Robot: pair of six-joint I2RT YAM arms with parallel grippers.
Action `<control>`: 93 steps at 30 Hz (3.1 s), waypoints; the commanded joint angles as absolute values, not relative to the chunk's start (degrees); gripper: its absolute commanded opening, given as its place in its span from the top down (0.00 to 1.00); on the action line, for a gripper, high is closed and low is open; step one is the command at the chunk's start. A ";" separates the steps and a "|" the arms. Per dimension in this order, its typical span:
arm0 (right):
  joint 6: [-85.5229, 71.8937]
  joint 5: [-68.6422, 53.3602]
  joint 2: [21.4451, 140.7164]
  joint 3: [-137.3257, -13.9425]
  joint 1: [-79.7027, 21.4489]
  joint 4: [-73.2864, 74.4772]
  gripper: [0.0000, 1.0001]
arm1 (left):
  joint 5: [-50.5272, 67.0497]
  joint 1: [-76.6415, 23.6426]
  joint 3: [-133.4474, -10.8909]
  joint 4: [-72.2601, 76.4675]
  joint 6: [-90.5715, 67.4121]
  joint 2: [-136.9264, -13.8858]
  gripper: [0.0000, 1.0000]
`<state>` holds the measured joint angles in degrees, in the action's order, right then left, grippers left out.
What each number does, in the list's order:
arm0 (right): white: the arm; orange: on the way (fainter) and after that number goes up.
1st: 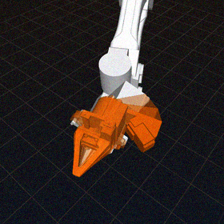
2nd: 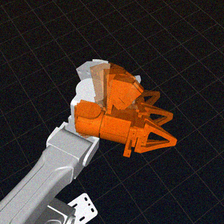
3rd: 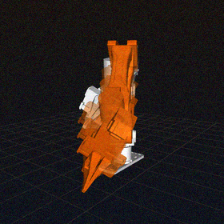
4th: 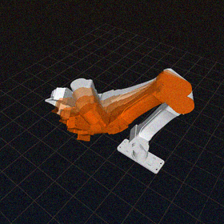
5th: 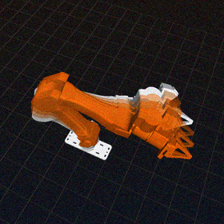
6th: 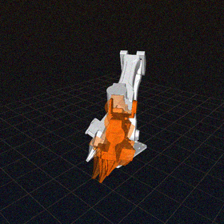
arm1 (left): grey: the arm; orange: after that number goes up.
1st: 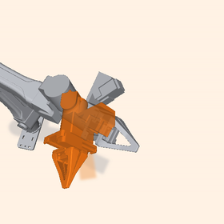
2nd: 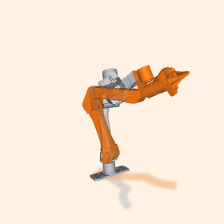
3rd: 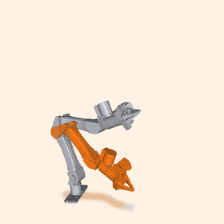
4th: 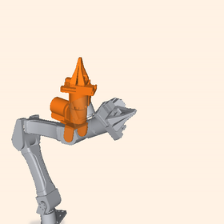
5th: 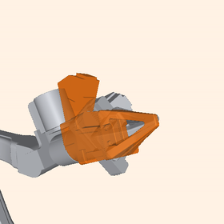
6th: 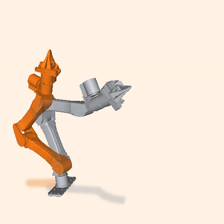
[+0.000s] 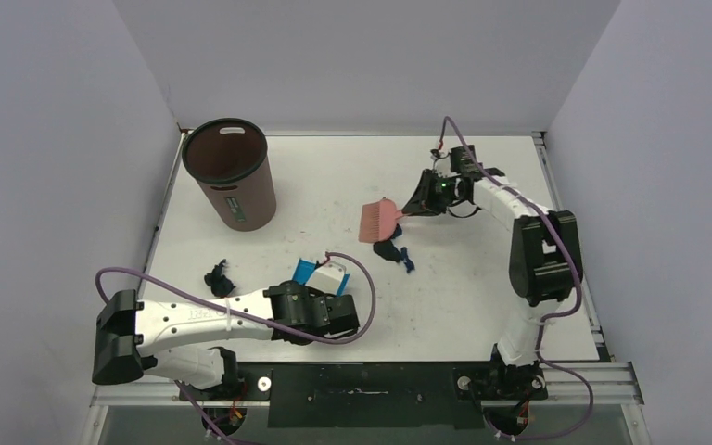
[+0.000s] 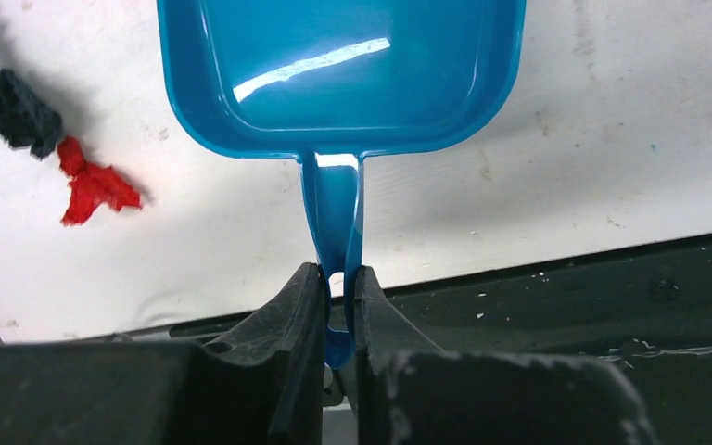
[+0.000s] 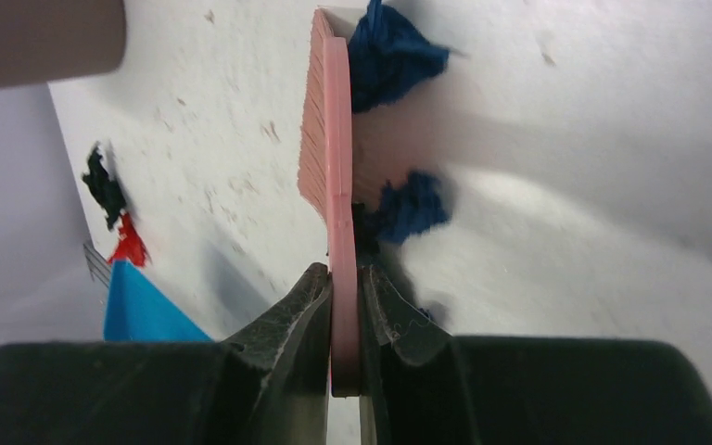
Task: Sweep away the paper scraps from the table
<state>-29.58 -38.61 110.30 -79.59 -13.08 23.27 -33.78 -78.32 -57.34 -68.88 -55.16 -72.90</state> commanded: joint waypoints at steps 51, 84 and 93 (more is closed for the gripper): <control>30.97 -27.35 98.55 -117.40 -10.63 70.45 0.95 | -18.99 -68.80 -64.60 -37.61 -27.46 -89.04 1.00; 24.04 -20.01 104.21 -99.50 -34.45 63.09 0.95 | -15.47 -64.16 -68.68 -43.19 -24.45 -99.54 1.00; 20.57 -27.49 98.69 -95.27 -33.88 64.37 0.95 | -15.68 -63.68 -71.51 -42.80 -24.17 -101.60 1.00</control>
